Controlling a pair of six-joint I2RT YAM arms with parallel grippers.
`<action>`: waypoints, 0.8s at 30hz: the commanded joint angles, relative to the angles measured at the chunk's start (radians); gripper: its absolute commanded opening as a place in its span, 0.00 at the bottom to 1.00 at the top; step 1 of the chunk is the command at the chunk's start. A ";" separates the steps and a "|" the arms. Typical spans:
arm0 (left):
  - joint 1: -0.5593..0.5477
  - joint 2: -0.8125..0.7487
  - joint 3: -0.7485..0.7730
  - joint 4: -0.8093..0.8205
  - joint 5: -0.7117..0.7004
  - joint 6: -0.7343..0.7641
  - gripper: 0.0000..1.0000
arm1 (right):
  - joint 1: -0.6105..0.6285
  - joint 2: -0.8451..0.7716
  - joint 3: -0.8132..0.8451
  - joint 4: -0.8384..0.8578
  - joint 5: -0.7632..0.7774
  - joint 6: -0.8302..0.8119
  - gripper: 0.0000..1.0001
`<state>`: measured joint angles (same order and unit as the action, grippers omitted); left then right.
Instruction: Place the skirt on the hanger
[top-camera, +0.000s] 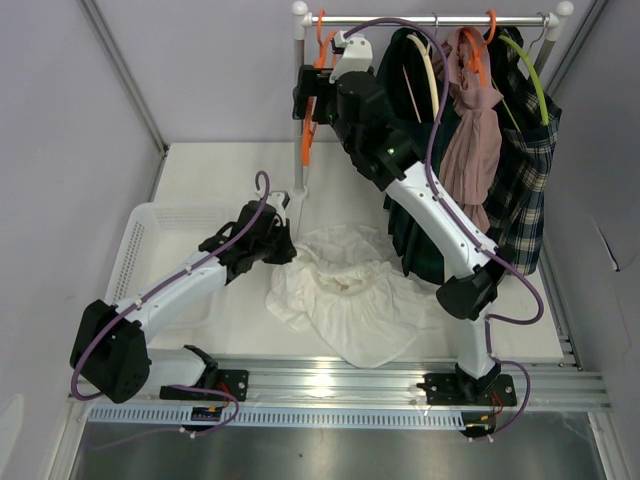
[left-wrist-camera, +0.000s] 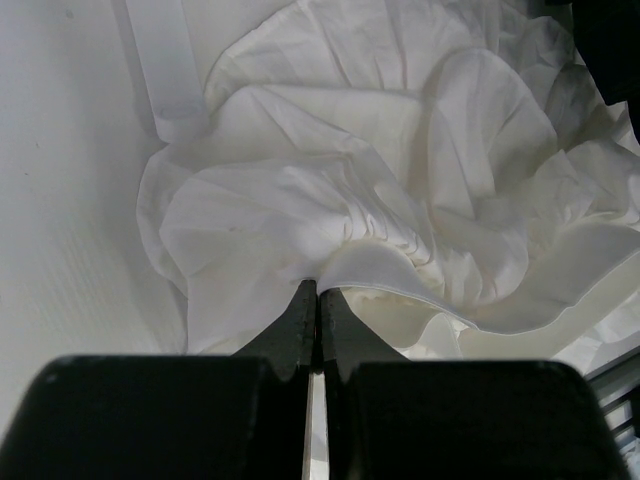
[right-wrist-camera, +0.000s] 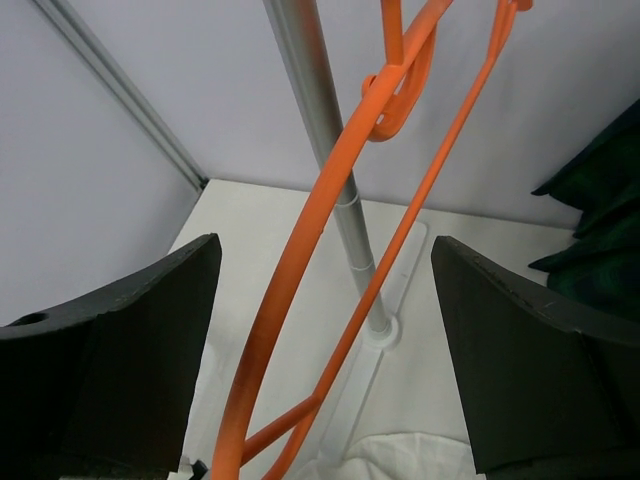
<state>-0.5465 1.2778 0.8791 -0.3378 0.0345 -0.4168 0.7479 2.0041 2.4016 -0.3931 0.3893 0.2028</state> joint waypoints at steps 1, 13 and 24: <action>0.008 -0.008 0.012 0.034 0.025 0.019 0.04 | 0.007 0.001 0.045 -0.003 0.079 -0.054 0.89; 0.008 -0.011 0.004 0.040 0.025 0.019 0.04 | 0.013 -0.019 0.028 -0.027 0.108 -0.114 0.62; 0.008 -0.017 0.004 0.039 0.027 0.021 0.04 | -0.002 -0.025 0.030 -0.047 0.114 -0.143 0.54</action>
<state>-0.5465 1.2778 0.8791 -0.3367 0.0387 -0.4160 0.7506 2.0041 2.4042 -0.4438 0.4896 0.0837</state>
